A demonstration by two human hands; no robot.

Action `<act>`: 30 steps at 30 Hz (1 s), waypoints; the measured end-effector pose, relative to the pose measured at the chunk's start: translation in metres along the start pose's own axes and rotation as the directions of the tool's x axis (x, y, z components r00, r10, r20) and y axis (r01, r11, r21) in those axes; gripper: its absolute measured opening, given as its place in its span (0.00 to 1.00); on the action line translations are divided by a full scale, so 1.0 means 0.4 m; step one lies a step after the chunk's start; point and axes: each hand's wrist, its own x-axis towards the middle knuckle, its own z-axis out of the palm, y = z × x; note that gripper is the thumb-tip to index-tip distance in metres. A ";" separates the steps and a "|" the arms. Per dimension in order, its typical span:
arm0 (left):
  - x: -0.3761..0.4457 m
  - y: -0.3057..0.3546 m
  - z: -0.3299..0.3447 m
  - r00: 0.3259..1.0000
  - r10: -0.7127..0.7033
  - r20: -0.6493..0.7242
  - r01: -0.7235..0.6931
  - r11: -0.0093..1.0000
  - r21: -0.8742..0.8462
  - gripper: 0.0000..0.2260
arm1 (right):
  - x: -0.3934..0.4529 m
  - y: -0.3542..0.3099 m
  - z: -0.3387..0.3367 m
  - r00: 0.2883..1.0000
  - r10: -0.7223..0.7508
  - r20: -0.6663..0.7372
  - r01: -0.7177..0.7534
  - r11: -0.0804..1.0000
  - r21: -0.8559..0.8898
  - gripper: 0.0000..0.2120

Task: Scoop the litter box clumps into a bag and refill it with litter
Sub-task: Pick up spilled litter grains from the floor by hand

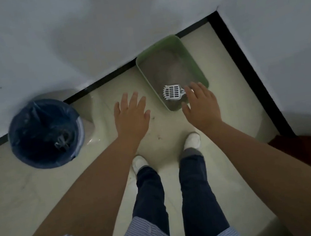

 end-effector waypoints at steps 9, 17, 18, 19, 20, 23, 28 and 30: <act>0.115 -0.050 0.092 0.954 -0.299 -0.022 0.297 0.952 -0.077 0.22 | 0.267 -0.022 0.096 0.930 -0.284 0.232 0.311 0.946 -0.090 0.25; 0.185 -0.118 0.357 0.895 -0.439 0.081 0.445 0.892 -0.076 0.23 | 0.383 -0.001 0.346 0.876 -0.359 0.323 0.414 0.902 -0.120 0.27; 0.200 -0.134 0.393 0.893 -0.443 0.077 0.448 0.891 -0.075 0.23 | 0.402 -0.004 0.390 0.877 -0.359 0.319 0.412 0.904 -0.116 0.27; 0.217 -0.153 0.432 0.892 -0.447 0.073 0.452 0.889 -0.071 0.23 | 0.423 -0.007 0.440 0.882 -0.366 0.297 0.411 0.906 -0.104 0.27; 0.237 -0.174 0.474 0.888 -0.455 0.070 0.459 0.886 -0.066 0.23 | 0.445 -0.014 0.488 0.885 -0.379 0.269 0.416 0.904 -0.095 0.28; 0.317 -0.242 0.603 0.864 -0.496 0.085 0.502 0.862 -0.071 0.23 | 0.523 -0.029 0.633 0.870 -0.405 0.281 0.450 0.885 -0.117 0.29; 0.465 -0.337 0.793 0.831 -0.554 0.062 0.556 0.817 -0.151 0.23 | 0.694 -0.051 0.846 0.870 -0.388 0.303 0.457 0.866 -0.202 0.26; 0.526 -0.381 0.842 0.834 -0.551 0.026 0.548 0.824 -0.145 0.23 | 0.774 -0.070 0.912 0.867 -0.402 0.294 0.471 0.853 -0.224 0.26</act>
